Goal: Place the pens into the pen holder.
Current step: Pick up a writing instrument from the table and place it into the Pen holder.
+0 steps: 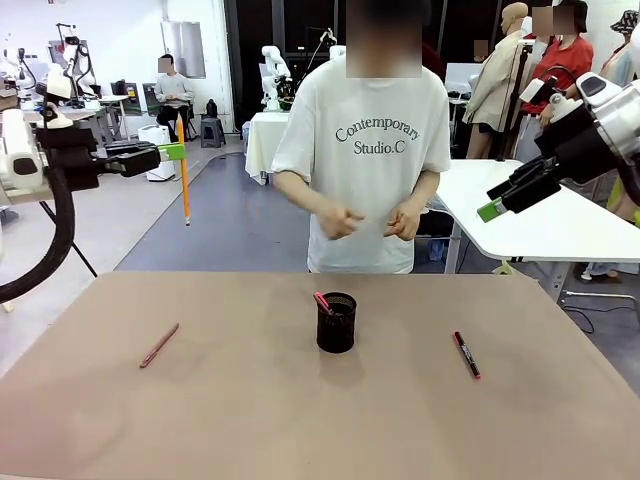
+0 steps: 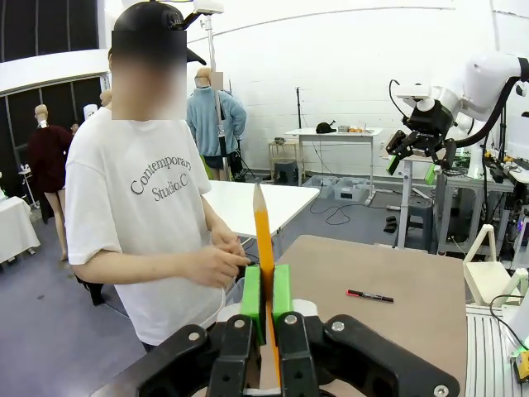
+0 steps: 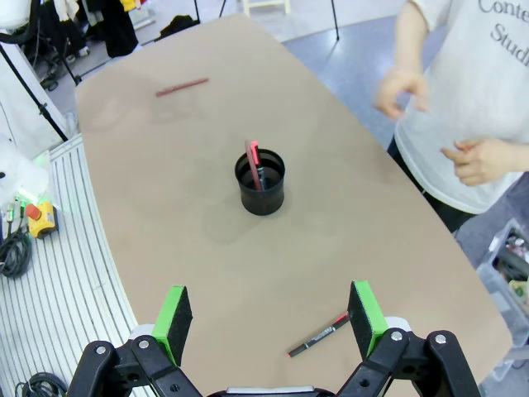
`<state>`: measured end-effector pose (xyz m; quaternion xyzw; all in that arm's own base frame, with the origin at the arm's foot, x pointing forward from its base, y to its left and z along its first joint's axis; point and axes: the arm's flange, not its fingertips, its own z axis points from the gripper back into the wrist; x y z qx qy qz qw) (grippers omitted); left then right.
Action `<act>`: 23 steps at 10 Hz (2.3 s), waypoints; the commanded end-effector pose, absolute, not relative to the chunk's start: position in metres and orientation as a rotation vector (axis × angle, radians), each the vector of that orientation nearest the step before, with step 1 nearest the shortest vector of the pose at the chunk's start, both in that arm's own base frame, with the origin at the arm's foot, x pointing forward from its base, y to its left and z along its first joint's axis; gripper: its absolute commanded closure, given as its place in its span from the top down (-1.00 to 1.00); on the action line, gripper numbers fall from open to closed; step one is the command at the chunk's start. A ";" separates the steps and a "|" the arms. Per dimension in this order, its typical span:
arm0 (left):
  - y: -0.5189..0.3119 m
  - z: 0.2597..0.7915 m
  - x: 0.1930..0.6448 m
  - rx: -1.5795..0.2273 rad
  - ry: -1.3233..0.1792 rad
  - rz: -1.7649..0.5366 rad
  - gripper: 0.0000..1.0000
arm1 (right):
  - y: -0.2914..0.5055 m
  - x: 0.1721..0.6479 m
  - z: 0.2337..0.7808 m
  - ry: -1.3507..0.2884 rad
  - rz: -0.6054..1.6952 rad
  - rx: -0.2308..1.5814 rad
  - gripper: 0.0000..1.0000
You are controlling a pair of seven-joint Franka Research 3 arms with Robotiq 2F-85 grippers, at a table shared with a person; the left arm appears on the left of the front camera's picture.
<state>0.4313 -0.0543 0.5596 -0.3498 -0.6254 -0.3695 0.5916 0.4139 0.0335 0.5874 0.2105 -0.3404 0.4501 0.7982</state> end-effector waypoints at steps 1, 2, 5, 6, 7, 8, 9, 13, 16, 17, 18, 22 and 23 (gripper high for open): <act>-0.054 0.561 0.432 -0.817 -1.458 -0.860 -1.00 | 0.033 0.415 0.588 -0.745 0.973 0.468 1.00; -0.054 0.561 0.432 -0.817 -1.458 -0.860 -1.00 | 0.033 0.415 0.588 -0.745 0.973 0.468 1.00; -0.054 0.561 0.432 -0.817 -1.458 -0.860 -1.00 | 0.033 0.415 0.588 -0.745 0.973 0.468 1.00; -0.054 0.561 0.432 -0.817 -1.458 -0.860 -1.00 | 0.033 0.415 0.588 -0.745 0.973 0.468 1.00; -0.054 0.561 0.432 -0.817 -1.458 -0.860 -1.00 | 0.033 0.415 0.588 -0.745 0.973 0.468 1.00; -0.054 0.561 0.432 -0.817 -1.458 -0.860 -1.00 | 0.033 0.415 0.588 -0.745 0.973 0.468 1.00; -0.054 0.561 0.432 -0.817 -1.458 -0.860 -1.00 | 0.033 0.415 0.588 -0.745 0.973 0.468 1.00; -0.054 0.561 0.432 -0.817 -1.458 -0.860 -1.00 | 0.033 0.415 0.588 -0.745 0.973 0.468 1.00; -0.054 0.561 0.432 -0.817 -1.458 -0.860 -1.00 | 0.033 0.415 0.588 -0.745 0.973 0.468 1.00; -0.054 0.561 0.432 -0.817 -1.458 -0.860 -1.00 | 0.033 0.415 0.588 -0.745 0.973 0.468 1.00; -0.054 0.561 0.432 -0.817 -1.458 -0.860 -1.00 | 0.033 0.415 0.588 -0.745 0.973 0.468 1.00; -0.054 0.561 0.432 -0.817 -1.458 -0.860 -1.00 | 0.033 0.415 0.588 -0.745 0.973 0.468 1.00; -0.054 0.561 0.432 -0.817 -1.458 -0.860 -1.00 | 0.033 0.415 0.588 -0.745 0.973 0.468 1.00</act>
